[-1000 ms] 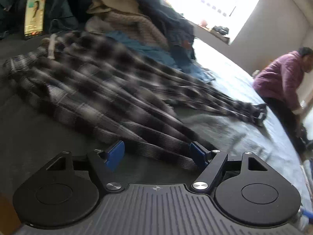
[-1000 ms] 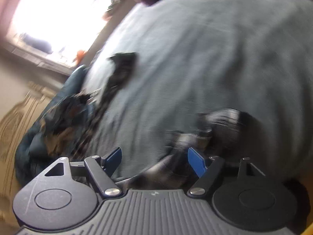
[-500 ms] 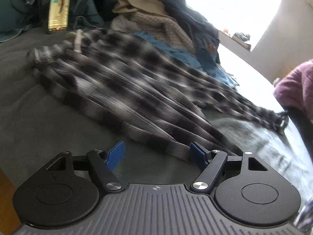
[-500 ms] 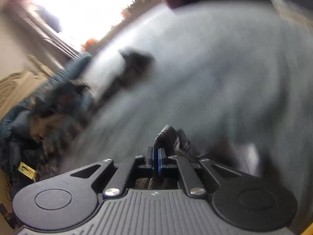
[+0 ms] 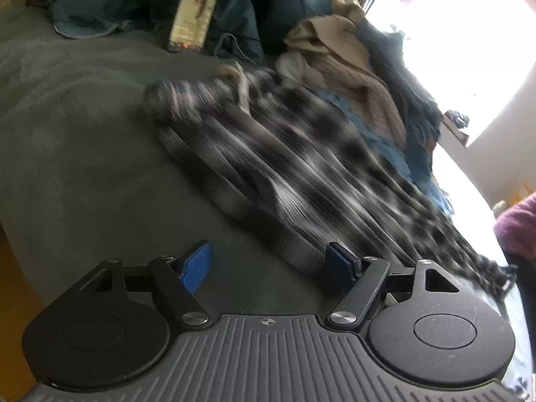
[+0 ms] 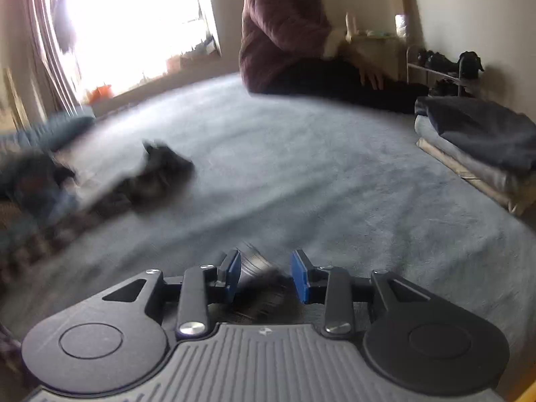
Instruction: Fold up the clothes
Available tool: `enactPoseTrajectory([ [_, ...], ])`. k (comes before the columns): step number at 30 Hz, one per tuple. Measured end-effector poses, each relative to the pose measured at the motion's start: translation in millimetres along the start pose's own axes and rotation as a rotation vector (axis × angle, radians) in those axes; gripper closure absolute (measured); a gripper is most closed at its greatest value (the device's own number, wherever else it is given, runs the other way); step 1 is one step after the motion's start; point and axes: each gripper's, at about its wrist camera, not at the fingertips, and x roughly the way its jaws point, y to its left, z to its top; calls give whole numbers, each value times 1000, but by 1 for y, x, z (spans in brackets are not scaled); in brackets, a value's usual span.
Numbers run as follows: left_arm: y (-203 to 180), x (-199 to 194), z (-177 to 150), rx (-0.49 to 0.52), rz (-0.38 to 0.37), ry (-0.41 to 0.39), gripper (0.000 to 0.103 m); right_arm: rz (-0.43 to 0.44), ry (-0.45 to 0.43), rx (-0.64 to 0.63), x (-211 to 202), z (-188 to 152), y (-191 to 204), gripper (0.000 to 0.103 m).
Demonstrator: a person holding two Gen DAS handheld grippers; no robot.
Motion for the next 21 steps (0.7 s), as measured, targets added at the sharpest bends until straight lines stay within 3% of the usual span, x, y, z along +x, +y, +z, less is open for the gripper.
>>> enactPoseTrajectory([
  [2,7,3,11,-4,25,-24,28,97,-41,-66,-15,-3,24,65],
  [6,22,9,30,-29,104,-82,29,392,-38,-382,-30,-28,120,61],
  [10,38,17,43,-64,145,-100,30,673,-20,-728,-26,-78,229,61],
  [13,48,24,48,-82,151,-101,34,822,-68,-1013,-25,-127,305,61],
  [15,51,26,51,-86,146,-109,36,860,-131,-1193,-29,-164,347,61],
  [17,53,28,54,-88,142,-116,41,870,-150,-1278,-22,-182,376,62],
  [20,56,30,57,-91,133,-123,56,838,-116,-1336,-3,-194,405,65],
  [21,57,32,57,-96,124,-123,70,821,-97,-1347,2,-196,412,75],
])
